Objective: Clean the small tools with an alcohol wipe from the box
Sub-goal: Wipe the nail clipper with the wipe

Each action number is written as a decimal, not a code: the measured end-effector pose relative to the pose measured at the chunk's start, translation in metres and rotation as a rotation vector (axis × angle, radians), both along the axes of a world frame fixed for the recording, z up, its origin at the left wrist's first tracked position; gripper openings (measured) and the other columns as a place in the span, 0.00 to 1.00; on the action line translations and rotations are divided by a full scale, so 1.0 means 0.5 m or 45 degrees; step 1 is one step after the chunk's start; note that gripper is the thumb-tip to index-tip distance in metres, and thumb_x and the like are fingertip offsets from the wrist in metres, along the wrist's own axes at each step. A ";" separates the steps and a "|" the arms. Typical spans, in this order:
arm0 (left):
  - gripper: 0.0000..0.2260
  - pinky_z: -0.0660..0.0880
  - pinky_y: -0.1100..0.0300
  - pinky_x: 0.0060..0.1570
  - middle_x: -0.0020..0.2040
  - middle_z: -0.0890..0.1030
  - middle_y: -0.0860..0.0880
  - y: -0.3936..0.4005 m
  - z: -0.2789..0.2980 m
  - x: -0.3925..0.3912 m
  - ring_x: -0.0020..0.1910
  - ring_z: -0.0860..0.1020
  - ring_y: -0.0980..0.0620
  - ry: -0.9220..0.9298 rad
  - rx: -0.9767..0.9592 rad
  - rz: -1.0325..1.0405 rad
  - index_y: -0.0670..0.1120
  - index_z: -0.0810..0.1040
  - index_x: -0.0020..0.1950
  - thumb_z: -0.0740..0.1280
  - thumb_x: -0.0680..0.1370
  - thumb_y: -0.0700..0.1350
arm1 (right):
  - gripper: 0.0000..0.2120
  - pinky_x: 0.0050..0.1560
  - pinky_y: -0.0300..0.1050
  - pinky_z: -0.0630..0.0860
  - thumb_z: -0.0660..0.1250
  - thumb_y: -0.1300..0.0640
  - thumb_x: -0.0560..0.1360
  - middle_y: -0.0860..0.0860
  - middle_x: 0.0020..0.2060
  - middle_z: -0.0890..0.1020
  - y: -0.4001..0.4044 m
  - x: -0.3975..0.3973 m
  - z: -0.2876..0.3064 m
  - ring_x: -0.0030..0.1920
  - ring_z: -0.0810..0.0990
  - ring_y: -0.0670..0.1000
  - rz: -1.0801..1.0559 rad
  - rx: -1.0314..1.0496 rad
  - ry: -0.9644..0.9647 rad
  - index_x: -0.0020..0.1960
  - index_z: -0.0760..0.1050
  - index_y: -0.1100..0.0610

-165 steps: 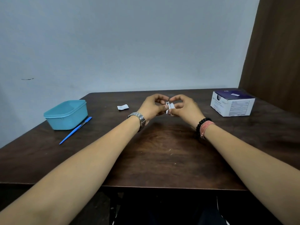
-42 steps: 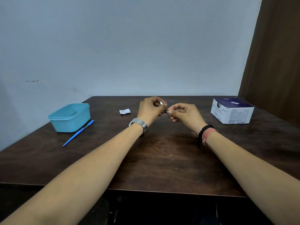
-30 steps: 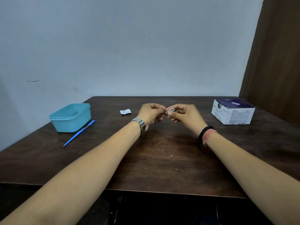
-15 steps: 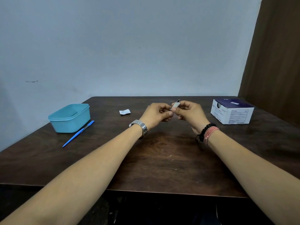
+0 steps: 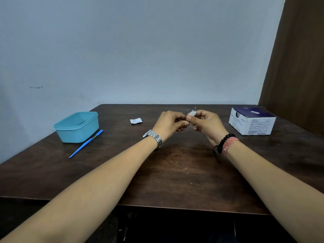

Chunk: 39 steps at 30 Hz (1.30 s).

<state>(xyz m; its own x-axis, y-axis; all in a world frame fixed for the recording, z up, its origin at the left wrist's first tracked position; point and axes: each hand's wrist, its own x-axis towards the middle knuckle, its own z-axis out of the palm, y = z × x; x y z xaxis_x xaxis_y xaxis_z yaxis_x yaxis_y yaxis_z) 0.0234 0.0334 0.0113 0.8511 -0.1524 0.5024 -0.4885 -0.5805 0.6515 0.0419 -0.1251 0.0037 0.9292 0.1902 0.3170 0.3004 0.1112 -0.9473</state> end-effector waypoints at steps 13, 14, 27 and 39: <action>0.06 0.81 0.55 0.42 0.33 0.81 0.49 -0.001 -0.001 -0.001 0.34 0.82 0.52 -0.079 0.183 0.037 0.42 0.80 0.44 0.68 0.78 0.43 | 0.04 0.34 0.35 0.72 0.70 0.61 0.75 0.50 0.36 0.80 0.001 0.003 0.003 0.34 0.74 0.43 0.003 0.078 0.032 0.49 0.81 0.60; 0.06 0.81 0.55 0.42 0.33 0.81 0.51 -0.003 -0.001 -0.003 0.34 0.82 0.54 -0.086 0.207 0.038 0.42 0.80 0.45 0.67 0.78 0.43 | 0.05 0.34 0.35 0.72 0.71 0.60 0.75 0.50 0.36 0.79 0.000 0.004 0.005 0.33 0.74 0.44 -0.018 0.122 0.036 0.49 0.81 0.61; 0.09 0.70 0.52 0.42 0.44 0.71 0.53 -0.002 -0.001 0.012 0.42 0.71 0.52 -0.217 0.425 0.155 0.45 0.79 0.49 0.66 0.78 0.50 | 0.07 0.33 0.32 0.75 0.64 0.63 0.79 0.51 0.45 0.82 -0.020 0.012 0.008 0.38 0.78 0.45 -0.294 0.111 -0.142 0.52 0.80 0.57; 0.08 0.74 0.54 0.46 0.46 0.83 0.50 0.006 0.000 0.018 0.45 0.78 0.52 -0.160 0.195 0.186 0.48 0.83 0.48 0.70 0.75 0.51 | 0.03 0.42 0.40 0.78 0.76 0.59 0.70 0.43 0.36 0.83 -0.015 -0.004 0.013 0.40 0.82 0.46 -0.503 -0.433 -0.488 0.41 0.82 0.55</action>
